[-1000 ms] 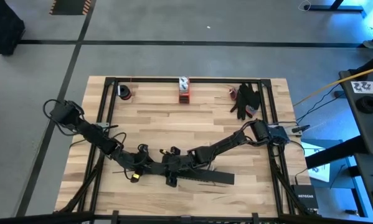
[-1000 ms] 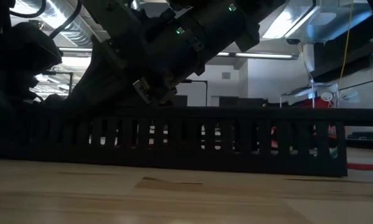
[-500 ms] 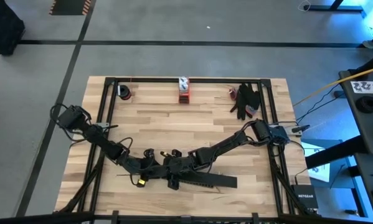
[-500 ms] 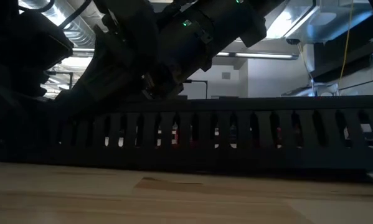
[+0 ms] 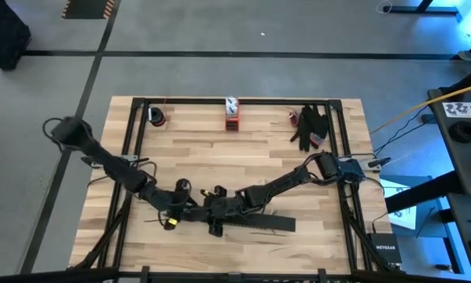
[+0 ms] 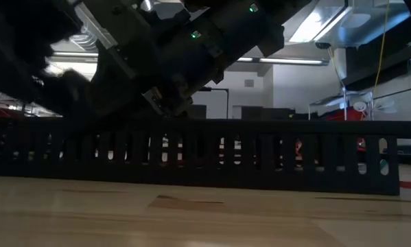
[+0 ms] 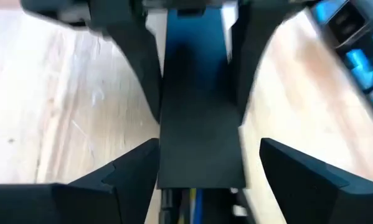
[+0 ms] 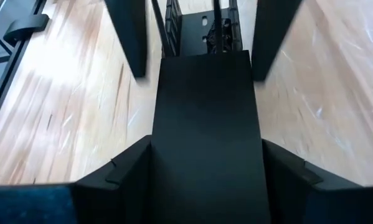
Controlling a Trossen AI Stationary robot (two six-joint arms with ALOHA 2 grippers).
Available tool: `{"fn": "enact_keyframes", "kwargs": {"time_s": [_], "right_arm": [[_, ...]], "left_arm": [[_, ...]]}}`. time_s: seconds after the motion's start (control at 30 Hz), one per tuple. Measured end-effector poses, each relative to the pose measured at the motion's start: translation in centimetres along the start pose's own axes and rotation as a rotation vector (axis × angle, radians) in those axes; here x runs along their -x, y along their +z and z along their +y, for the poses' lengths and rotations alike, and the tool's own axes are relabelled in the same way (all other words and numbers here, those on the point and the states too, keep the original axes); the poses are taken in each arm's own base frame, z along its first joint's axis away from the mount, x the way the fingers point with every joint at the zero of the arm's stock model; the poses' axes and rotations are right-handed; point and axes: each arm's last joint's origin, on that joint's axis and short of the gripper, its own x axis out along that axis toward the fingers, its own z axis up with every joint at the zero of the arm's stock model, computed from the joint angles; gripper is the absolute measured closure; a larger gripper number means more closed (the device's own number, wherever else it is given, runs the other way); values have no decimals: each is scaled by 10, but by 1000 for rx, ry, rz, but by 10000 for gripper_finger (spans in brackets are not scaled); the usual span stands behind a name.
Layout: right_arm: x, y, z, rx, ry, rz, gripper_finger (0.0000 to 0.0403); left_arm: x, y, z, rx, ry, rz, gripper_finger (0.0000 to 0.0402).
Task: Ziptie cables
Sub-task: Insert the black cover of the black cable duct
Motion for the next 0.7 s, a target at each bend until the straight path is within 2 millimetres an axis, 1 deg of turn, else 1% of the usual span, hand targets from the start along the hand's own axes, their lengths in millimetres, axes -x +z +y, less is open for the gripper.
{"fn": "enact_keyframes", "kwargs": {"time_s": [0.17, 0.3, 0.4, 0.53, 0.6, 0.7], "right_arm": [[0, -1, 0, -3, 4, 7, 173], [0, -1, 0, 12, 5, 8, 173], [0, -1, 0, 24, -3, -1, 173], [0, 0, 1, 53, -3, -23, 173], [0, 1, 1, 70, 0, -30, 173], [0, 1, 1, 73, -3, -32, 173]], "left_arm": [[25, 6, 4, 17, -4, 9, 143], [45, 10, 8, 104, -8, -2, 151], [57, 13, 9, 168, -44, -22, 155], [63, 12, 8, 181, -63, -9, 159], [62, 8, 6, 175, -65, 21, 163], [59, 2, -1, 217, -91, 64, 165]]}}
